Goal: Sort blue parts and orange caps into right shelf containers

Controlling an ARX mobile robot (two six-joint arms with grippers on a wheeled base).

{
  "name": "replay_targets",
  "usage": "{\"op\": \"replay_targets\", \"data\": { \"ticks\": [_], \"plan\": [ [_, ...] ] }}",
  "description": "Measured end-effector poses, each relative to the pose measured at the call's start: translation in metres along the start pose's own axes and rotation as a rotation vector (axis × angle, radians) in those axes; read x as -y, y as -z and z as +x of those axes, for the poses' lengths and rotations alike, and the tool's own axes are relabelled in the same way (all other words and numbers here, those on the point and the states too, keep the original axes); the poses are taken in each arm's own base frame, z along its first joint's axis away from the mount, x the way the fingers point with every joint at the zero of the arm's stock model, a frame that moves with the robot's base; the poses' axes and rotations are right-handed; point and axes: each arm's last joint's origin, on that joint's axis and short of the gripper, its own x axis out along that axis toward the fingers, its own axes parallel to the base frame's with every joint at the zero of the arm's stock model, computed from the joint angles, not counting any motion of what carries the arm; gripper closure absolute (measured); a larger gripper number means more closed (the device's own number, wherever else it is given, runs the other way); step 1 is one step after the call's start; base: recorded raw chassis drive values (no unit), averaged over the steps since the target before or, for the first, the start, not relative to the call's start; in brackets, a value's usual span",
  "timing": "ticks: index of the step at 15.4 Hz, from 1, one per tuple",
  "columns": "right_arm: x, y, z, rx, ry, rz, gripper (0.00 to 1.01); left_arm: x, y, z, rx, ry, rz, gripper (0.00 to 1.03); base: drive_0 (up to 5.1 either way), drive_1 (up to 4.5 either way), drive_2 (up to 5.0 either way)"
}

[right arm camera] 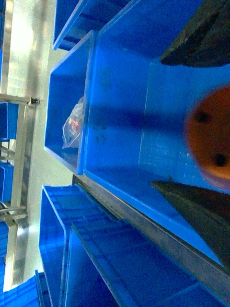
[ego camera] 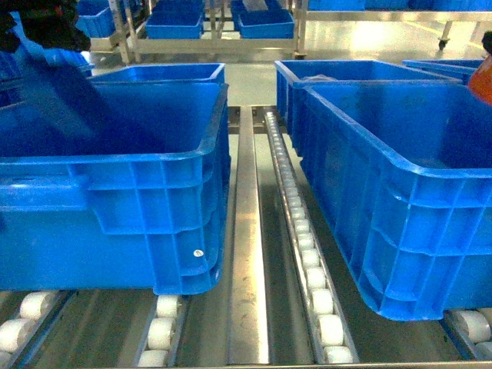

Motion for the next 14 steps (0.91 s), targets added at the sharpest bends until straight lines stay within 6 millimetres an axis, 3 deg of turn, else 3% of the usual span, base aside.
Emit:
{"op": "replay_targets", "data": {
  "ticks": [2,5,7,9,10,11,14],
  "plan": [
    [0.000,-0.005,-0.003,0.011,-0.007,0.003,0.12,-0.001,0.000,-0.007,0.010,0.013,-0.002,0.05,0.0,0.00,0.0],
    [0.002,-0.004,-0.003,0.017,-0.002,0.002,0.01,-0.003,0.007,-0.010,-0.010,0.016,-0.002,0.05,0.0,0.00,0.0],
    [0.004,-0.004,-0.003,0.026,0.040,-0.006,0.04,-0.005,0.011,-0.013,-0.020,0.018,-0.004,0.05,0.0,0.00,0.0],
    [0.008,0.007,-0.003,-0.002,0.107,-0.011,0.03,-0.011,0.019,-0.039,0.010,0.005,-0.052,0.05,0.0,0.00,0.0],
    [0.009,0.010,-0.003,0.015,0.120,-0.008,0.05,-0.012,0.016,-0.041,0.081,-0.020,-0.033,0.11,0.0,0.00,0.0],
    [0.012,0.014,-0.013,0.107,0.130,0.007,0.18,-0.013,0.024,-0.053,0.103,-0.038,0.017,0.24,0.0,0.00,0.0],
    [0.010,0.039,-0.059,0.123,0.149,0.027,0.58,-0.027,0.047,-0.099,0.087,-0.057,0.080,0.63,0.0,0.00,0.0]
  ]
}}
